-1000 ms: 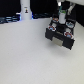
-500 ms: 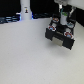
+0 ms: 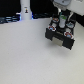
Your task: Open the kcup holder, insert the kcup into the holder, and close the kcup holder
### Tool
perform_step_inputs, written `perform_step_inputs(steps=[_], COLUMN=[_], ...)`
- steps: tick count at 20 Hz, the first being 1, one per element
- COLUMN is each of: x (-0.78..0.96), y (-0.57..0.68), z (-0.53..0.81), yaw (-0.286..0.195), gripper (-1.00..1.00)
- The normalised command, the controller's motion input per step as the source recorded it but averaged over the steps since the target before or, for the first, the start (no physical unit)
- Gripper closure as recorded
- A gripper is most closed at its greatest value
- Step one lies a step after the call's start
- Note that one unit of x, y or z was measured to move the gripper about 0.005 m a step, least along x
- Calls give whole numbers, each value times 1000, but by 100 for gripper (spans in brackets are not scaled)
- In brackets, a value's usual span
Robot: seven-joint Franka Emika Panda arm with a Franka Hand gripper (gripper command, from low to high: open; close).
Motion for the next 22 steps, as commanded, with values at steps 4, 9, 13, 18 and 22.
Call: perform_step_inputs(steps=[4, 9, 13, 18, 22], x=[0, 54, 62, 77, 173], y=[-415, -88, 12, 62, 68], z=[188, -46, -174, -39, 335], yaw=[-2, 1, 0, 3, -8], gripper=[100, 100, 100, 100, 100])
